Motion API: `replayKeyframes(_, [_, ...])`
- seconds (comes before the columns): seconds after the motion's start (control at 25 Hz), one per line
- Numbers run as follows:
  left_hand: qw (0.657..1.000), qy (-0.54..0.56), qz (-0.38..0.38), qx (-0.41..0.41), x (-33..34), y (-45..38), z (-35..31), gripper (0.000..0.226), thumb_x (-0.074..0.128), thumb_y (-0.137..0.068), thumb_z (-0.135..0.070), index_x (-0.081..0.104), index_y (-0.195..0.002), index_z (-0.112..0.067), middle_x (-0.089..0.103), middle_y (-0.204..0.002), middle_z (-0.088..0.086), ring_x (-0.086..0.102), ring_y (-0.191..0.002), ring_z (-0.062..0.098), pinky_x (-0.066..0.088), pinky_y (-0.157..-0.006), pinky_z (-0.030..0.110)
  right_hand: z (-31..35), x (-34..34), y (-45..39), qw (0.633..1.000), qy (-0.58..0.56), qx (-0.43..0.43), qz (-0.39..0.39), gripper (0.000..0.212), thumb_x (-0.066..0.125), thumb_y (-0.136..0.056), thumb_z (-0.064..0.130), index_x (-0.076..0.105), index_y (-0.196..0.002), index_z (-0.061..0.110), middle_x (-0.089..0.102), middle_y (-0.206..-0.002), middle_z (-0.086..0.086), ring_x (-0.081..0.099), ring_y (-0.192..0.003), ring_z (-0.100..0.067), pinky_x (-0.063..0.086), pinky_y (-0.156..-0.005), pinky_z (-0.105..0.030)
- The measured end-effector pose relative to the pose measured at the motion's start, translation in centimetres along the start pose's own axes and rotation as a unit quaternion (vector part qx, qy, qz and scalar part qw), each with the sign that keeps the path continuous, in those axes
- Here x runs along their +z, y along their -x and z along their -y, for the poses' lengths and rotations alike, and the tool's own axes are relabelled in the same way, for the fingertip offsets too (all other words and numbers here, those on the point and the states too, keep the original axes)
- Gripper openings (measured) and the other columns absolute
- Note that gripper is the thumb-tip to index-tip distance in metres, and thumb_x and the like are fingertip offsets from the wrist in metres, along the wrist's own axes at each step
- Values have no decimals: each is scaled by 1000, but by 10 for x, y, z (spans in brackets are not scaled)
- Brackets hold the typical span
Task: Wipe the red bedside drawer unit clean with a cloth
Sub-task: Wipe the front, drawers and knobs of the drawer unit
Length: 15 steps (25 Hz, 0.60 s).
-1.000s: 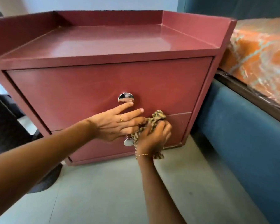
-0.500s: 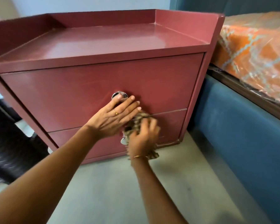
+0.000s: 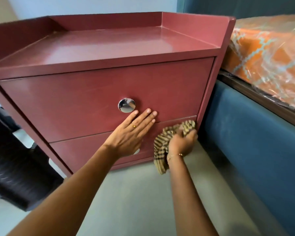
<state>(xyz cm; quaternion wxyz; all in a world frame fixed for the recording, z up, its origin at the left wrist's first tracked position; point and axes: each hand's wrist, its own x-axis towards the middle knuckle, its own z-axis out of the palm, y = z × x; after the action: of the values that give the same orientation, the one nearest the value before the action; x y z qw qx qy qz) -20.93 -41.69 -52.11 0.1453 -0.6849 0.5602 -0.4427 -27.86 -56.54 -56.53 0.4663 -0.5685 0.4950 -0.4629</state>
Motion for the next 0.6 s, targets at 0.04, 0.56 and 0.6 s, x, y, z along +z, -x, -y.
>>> replayKeyframes(0.04, [1000,14,-6,-8,2,-1,-1,67,35,-84,-26,20,-143,2,18,-152,12,15,-141,29,0,-117,44,16,2,6,998,-10,-55,-22,29,55,-80,25,57,-94,0,58,-104,-21,54,-95,-36,44,-79,-40])
replayKeyframes(0.56, [998,-22,-10,-60,22,1,-17,76,36,-88,-42,14,-146,2,15,-153,9,-1,-144,29,-6,-116,47,6,7,-11,996,-80,3,-28,15,58,-83,19,59,-93,9,60,-107,-12,58,-95,-33,47,-82,-42])
replayKeyframes(0.6, [998,-18,-13,-66,23,1,-18,75,38,-89,-42,16,-146,2,16,-153,10,-3,-144,28,-5,-116,47,5,9,-13,997,-73,6,-40,16,58,-84,19,59,-96,7,59,-109,-13,58,-98,-33,46,-82,-42])
